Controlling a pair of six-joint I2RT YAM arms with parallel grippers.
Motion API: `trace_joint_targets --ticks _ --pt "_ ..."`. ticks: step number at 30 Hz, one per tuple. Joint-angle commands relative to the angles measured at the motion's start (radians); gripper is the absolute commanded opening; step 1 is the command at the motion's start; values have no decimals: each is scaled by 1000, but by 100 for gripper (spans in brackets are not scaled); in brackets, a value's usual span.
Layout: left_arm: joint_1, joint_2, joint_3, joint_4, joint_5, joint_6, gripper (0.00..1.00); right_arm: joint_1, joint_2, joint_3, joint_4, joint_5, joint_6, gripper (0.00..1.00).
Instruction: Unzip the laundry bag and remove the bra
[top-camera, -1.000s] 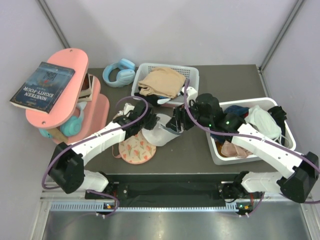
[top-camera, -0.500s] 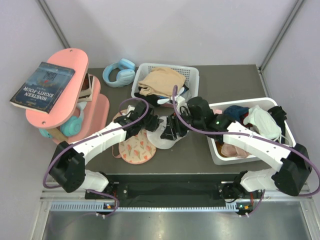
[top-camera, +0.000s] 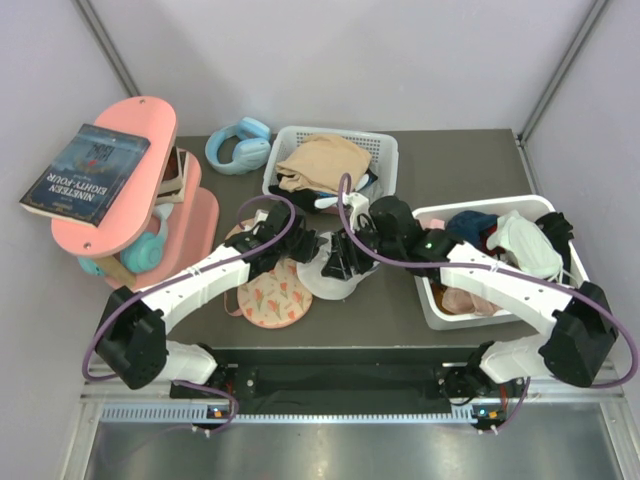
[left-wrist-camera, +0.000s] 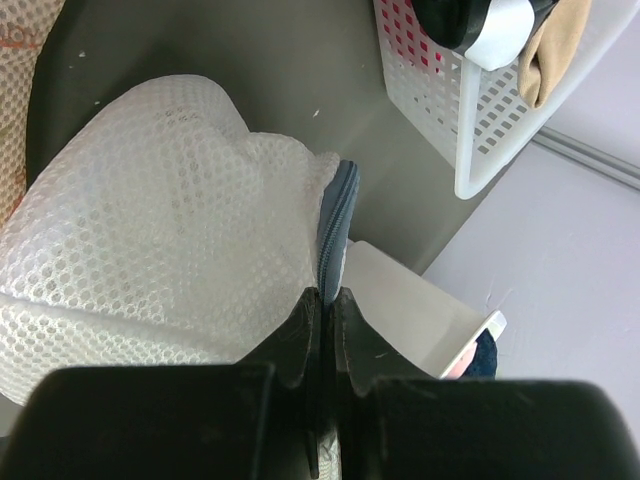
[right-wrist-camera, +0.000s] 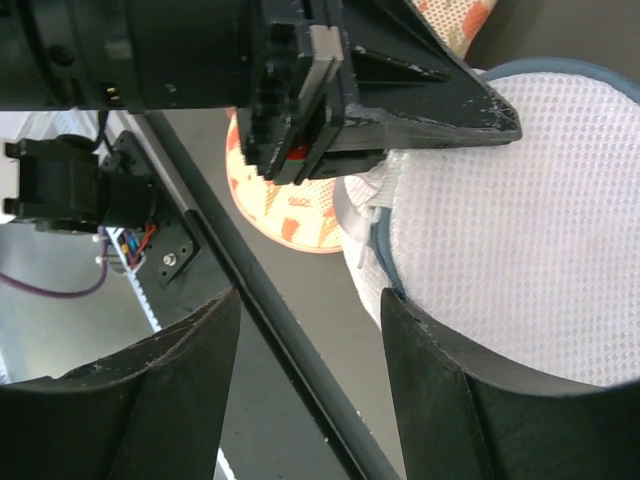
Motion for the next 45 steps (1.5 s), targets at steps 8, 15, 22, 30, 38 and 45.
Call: trace_joint_targets --ticks 8,15,22,30,38,45 --pt "-32 -17 12 28 41 -40 0 17 58 83 20 106 -45 56" --pt "-48 -26 9 28 41 -43 0 14 83 103 -6 166 -48 49" --pt "-51 -34 1 28 33 -48 0 14 104 123 -40 207 -50 19" --pt "-43 -40 -14 53 10 -10 0 14 81 106 -63 242 -44 0" --pt "20 -8 -8 118 61 81 0 -7 17 43 -72 265 -27 0" --pt "79 11 18 146 93 202 0 -47 -41 5 -86 273 -16 0"
